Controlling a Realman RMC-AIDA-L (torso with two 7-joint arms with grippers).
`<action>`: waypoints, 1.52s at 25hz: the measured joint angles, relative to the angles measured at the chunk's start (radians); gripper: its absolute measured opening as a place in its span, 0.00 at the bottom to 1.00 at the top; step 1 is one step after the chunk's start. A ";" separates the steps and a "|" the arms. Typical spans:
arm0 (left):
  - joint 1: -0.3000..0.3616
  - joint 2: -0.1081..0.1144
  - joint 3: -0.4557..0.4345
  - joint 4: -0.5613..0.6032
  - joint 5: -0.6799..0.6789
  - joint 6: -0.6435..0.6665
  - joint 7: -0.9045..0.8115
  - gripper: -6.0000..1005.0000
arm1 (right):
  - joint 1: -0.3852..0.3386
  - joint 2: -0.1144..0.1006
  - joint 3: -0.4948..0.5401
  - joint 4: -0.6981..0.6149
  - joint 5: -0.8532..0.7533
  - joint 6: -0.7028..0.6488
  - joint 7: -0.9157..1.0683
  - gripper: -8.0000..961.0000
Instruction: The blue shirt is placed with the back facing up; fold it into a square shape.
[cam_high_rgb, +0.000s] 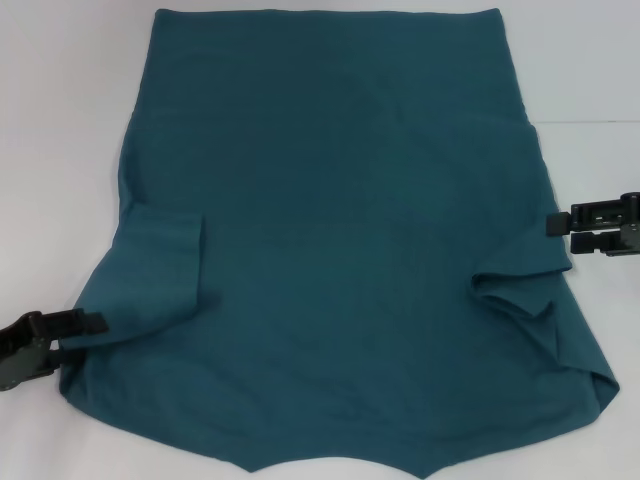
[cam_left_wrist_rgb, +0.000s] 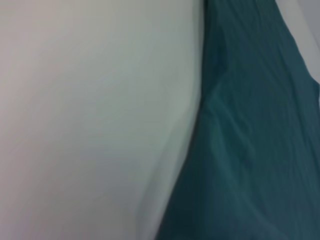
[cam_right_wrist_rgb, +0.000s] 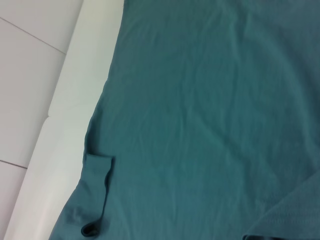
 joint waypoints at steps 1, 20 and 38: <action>-0.001 0.000 -0.002 0.003 -0.003 0.009 0.000 0.63 | 0.000 0.000 0.002 0.000 0.000 -0.001 0.000 0.73; 0.068 -0.001 -0.084 0.072 0.001 0.077 -0.029 0.63 | 0.005 -0.004 0.021 0.000 0.000 0.000 0.000 0.73; 0.050 0.000 -0.077 -0.003 0.006 0.042 -0.053 0.63 | 0.003 -0.004 0.022 0.000 0.000 0.005 0.000 0.73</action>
